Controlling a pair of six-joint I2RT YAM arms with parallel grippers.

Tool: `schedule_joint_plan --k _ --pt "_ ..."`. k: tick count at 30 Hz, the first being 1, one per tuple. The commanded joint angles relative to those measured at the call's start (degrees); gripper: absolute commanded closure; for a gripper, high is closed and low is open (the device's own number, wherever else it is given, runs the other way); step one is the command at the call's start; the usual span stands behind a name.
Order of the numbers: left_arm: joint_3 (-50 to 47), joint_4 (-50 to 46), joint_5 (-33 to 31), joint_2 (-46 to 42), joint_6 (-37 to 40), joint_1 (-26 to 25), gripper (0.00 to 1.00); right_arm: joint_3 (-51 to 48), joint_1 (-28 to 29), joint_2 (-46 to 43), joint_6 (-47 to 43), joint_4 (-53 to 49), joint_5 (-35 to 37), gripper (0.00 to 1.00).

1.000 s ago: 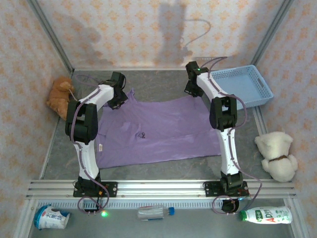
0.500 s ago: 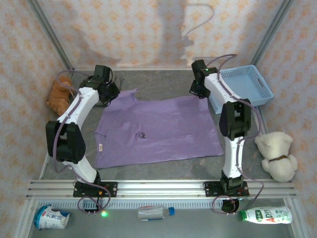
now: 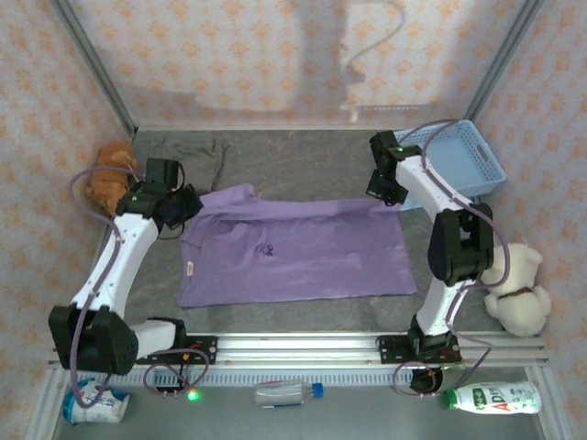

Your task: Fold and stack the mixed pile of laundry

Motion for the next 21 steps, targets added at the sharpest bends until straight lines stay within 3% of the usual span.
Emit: schedule_joint_plan --k 1,5,6,7,8,9,10,11,14,17,21 --pt "-3.8 -4.4 -1.5 -5.6 0.9 0.4 1.0 -3.8 -0.2 -4.4 1.4 0.5 0.3 1.0" --pt "-9.2 -6.9 -2.4 -13.6 -0.9 0.4 1.0 -10.4 -0.2 -9.2 3.5 0.4 -1.7 1.0" --pt "-10.9 -7.5 -2.4 -15.2 -1.6 0.4 1.0 -12.5 -0.3 -10.7 4.2 0.8 -2.8 0.96" --pt "-12.2 -7.7 -2.4 -16.8 -2.2 0.4 1.0 -14.6 -0.3 -12.3 4.7 1.0 -3.8 0.83" --pt "-13.7 -7.9 -2.6 -18.4 -3.1 0.4 0.95 -16.8 -0.2 -14.1 5.2 1.3 -4.3 0.61" --pt "-14.5 -8.1 -2.8 -19.6 -4.0 0.5 0.68 -18.7 -0.3 -15.8 5.5 1.4 -3.7 0.48" --pt "-15.1 -8.0 -3.0 -20.4 -4.9 0.4 0.58 -20.0 -0.3 -17.1 5.6 1.4 -2.8 0.47" --pt "-15.5 -7.2 -3.1 -21.0 -5.6 0.4 0.56 -20.8 -0.2 -18.2 5.4 1.3 -1.5 0.46" --pt "-15.1 -4.9 -5.8 -20.5 -8.1 0.4 0.16 -19.2 -0.3 -18.0 3.9 0.8 0.6 0.45" --pt "-13.7 -0.4 -4.9 -16.4 -9.2 0.4 0.14 -15.4 -0.3 -14.6 3.0 0.9 -1.2 0.47" --pt "-13.0 6.6 -2.8 -8.6 -10.7 -0.1 0.3 -14.3 -0.3 -10.3 3.3 4.3 -5.7 0.5"
